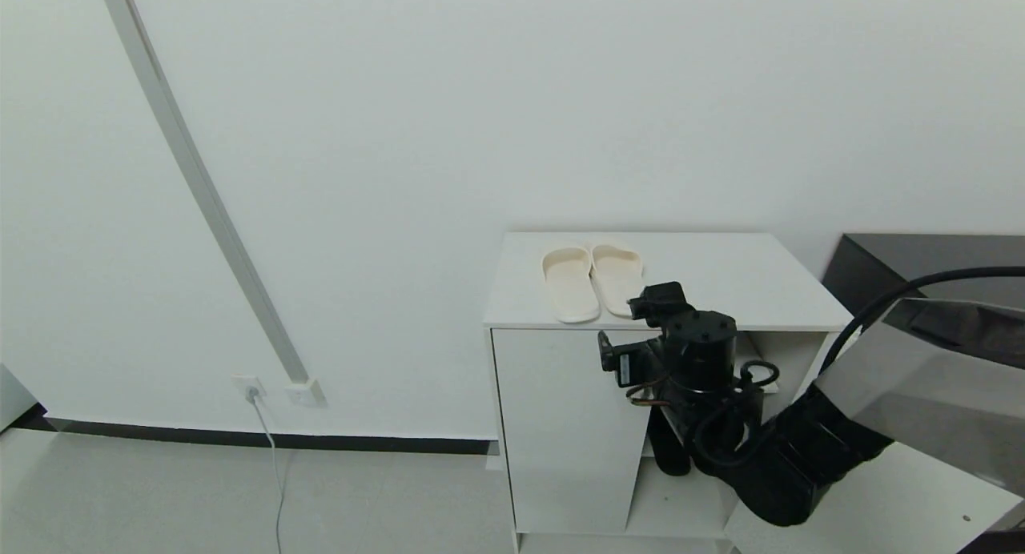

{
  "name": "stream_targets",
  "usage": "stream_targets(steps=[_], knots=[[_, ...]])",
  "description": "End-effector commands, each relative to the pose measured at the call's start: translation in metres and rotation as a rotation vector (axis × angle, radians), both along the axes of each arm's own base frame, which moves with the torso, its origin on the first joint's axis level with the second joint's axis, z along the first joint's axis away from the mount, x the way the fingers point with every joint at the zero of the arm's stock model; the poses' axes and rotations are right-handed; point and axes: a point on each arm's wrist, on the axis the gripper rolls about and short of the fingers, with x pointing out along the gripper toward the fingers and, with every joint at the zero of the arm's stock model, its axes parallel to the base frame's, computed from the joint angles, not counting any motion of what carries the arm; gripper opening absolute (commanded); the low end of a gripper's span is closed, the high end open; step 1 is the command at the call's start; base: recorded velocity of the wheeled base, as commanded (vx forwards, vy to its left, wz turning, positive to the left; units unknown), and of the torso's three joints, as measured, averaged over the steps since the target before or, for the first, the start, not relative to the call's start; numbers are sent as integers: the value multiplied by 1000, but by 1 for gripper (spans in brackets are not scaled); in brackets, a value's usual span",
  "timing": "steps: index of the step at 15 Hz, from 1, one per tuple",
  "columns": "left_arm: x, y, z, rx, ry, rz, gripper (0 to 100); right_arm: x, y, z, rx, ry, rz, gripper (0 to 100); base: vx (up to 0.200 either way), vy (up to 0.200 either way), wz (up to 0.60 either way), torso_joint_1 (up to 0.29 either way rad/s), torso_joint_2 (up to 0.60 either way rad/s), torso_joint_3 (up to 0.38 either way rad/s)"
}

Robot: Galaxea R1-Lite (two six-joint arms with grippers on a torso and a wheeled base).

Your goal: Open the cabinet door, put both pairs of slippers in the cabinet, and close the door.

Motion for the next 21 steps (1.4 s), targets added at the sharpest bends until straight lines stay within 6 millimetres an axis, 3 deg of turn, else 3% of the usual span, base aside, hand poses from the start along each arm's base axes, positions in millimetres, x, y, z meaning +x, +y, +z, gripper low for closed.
stream_targets(steps=[1,4,10,15,21], knots=[[0,0,0,0,2,0,0,9,9,30,47,-40,-2,100,0,0,0,0,0,0],[0,0,0,0,2,2,0,14,12,35,88,6,-15,100,0,0,0,0,0,0],[0,0,0,-3,2,0,0,13,17,38,101,38,-8,100,200,0,0,2,-2,2],[0,0,0,-3,2,2,0,10,30,63,131,153,50,100,120,0,0,3,1,1],[0,0,0,-3,0,2,0,29,40,38,104,179,38,100,0,0,0,0,0,0]])
